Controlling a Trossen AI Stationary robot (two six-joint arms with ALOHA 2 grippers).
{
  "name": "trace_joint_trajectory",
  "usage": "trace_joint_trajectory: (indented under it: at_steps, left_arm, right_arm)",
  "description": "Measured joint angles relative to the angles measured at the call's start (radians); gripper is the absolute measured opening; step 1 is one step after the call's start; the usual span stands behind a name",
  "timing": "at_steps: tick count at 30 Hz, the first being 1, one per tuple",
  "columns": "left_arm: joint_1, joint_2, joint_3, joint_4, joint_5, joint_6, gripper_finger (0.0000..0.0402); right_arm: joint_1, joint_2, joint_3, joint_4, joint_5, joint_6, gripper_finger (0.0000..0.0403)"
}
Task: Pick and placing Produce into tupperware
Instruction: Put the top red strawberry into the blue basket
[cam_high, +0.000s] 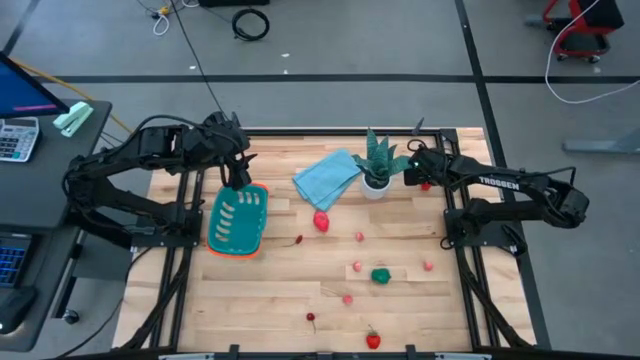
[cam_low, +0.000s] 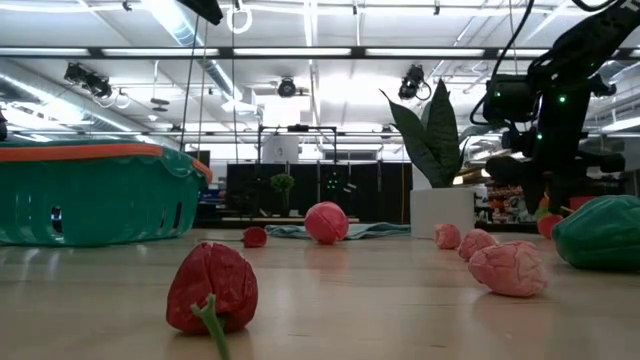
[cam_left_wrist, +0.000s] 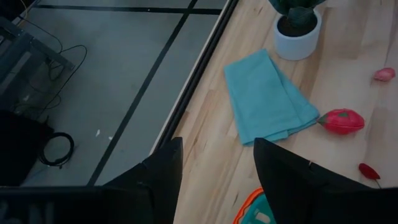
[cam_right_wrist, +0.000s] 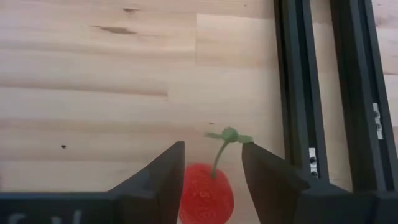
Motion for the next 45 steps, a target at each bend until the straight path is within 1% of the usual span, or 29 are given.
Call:
trace_joint_trajectory:
  at_steps: [13, 20, 24, 34, 37, 40, 43, 45]
  left_arm:
    - [0.0, 0.0, 0.0, 0.002, 0.0, -0.003, 0.0196]
    - [0.0, 0.0, 0.0, 0.002, 0.0, -0.008, 0.0194]
    - [0.0, 0.0, 0.0, 0.002, 0.0, -0.008, 0.0196]
    - [0.0, 0.0, 0.0, 0.002, 0.0, -0.009, 0.019]
    - [0.0, 0.0, 0.0, 0.002, 0.0, -0.009, 0.0192]
    - [0.0, 0.0, 0.0, 0.002, 0.0, -0.008, 0.0191]
    - [0.0, 0.0, 0.0, 0.002, 0.0, -0.008, 0.0188]
    - [0.0, 0.0, 0.0, 0.003, 0.0, -0.008, 0.0186]
  right_arm:
    - [0.0, 0.004, 0.0, 0.0, 0.017, 0.027, 0.0169]
    - [0.0, 0.074, 0.0, 0.0, 0.017, 0.045, 0.0169]
    - [0.0, 0.104, 0.0, 0.003, 0.033, -0.011, 0.0169]
    - [0.0, 0.105, 0.0, 0.026, 0.036, -0.008, 0.0165]
    - [0.0, 0.105, 0.0, 0.026, 0.036, -0.008, 0.015]
    - [-0.006, 0.105, 0.0, 0.031, 0.051, -0.024, 0.0124]
    - [-0.025, 0.105, 0.0, 0.049, 0.06, -0.06, 0.0087]
    - [-0.04, 0.105, 0.0, 0.062, 0.056, -0.116, 0.0055]
